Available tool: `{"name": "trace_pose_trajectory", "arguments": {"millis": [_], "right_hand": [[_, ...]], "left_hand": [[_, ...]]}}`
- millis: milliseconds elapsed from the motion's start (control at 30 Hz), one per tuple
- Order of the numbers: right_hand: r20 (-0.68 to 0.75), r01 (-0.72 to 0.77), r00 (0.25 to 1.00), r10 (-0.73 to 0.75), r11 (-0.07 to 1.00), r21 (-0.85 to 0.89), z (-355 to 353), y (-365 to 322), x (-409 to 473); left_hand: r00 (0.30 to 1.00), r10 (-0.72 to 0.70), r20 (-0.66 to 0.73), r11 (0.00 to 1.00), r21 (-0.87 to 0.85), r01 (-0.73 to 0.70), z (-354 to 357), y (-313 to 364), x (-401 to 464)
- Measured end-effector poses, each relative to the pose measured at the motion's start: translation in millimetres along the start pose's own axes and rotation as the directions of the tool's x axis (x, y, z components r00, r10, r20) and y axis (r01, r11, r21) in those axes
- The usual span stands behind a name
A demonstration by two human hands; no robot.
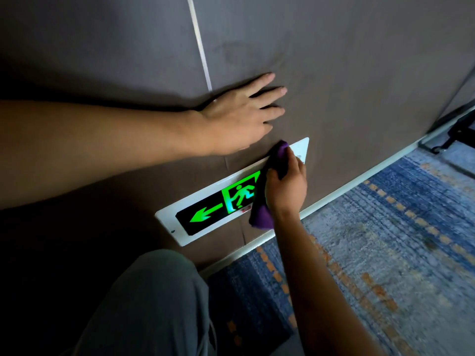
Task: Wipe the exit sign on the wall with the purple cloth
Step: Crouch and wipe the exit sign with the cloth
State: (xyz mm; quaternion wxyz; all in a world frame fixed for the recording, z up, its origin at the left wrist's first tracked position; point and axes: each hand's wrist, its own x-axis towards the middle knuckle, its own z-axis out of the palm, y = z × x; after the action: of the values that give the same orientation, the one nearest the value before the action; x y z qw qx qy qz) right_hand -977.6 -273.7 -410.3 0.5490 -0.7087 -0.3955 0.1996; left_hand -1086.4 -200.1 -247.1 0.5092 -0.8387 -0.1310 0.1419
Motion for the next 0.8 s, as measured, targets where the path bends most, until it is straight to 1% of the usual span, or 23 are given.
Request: {"name": "trace_pose_trajectory", "arguments": {"millis": [133, 267, 333, 433, 533, 600, 700, 800], "right_hand": [[0.001, 0.028, 1.000, -0.028, 0.997, -0.069, 13.9, -6.1, -11.9], [0.033, 0.042, 0.999, -0.039, 0.996, -0.085, 35.5, -15.2, -61.8], [0.066, 0.067, 0.996, -0.062, 0.995, -0.079, 43.6, -20.3, -89.4], [0.123, 0.088, 0.989, -0.077, 0.993, -0.080, 49.6, -25.7, -111.6], [0.148, 0.107, 0.984, -0.098, 0.993, -0.053, 43.3, -26.8, -113.0], [0.122, 0.082, 0.989, -0.082, 0.997, 0.008, 33.4, -22.8, -103.2], [-0.001, -0.023, 1.000, 0.023, 0.996, 0.085, 20.2, -12.9, -77.7], [0.027, -0.047, 0.999, 0.045, 0.996, 0.080, 21.1, -9.6, -60.9]], "left_hand": [[0.998, -0.043, 0.037, 0.999, 0.003, 0.043, -4.7, -3.6, -26.6], [0.998, -0.038, 0.050, 0.999, -0.014, 0.039, -5.9, -2.1, -48.8], [0.997, -0.050, 0.058, 0.999, -0.011, 0.050, -9.0, 1.0, -50.2], [0.991, -0.068, 0.114, 0.998, -0.005, 0.069, -13.9, 3.0, -55.7], [0.993, -0.092, 0.078, 0.996, 0.009, 0.092, -18.2, 0.3, -77.1], [0.994, -0.094, 0.056, 0.995, 0.037, 0.092, -19.4, -2.6, -94.0], [0.993, -0.112, 0.031, 0.993, 0.043, 0.110, -15.7, -6.3, -115.8], [0.995, -0.105, 0.004, 0.991, 0.080, 0.104, -9.9, -4.3, -121.0]]}}
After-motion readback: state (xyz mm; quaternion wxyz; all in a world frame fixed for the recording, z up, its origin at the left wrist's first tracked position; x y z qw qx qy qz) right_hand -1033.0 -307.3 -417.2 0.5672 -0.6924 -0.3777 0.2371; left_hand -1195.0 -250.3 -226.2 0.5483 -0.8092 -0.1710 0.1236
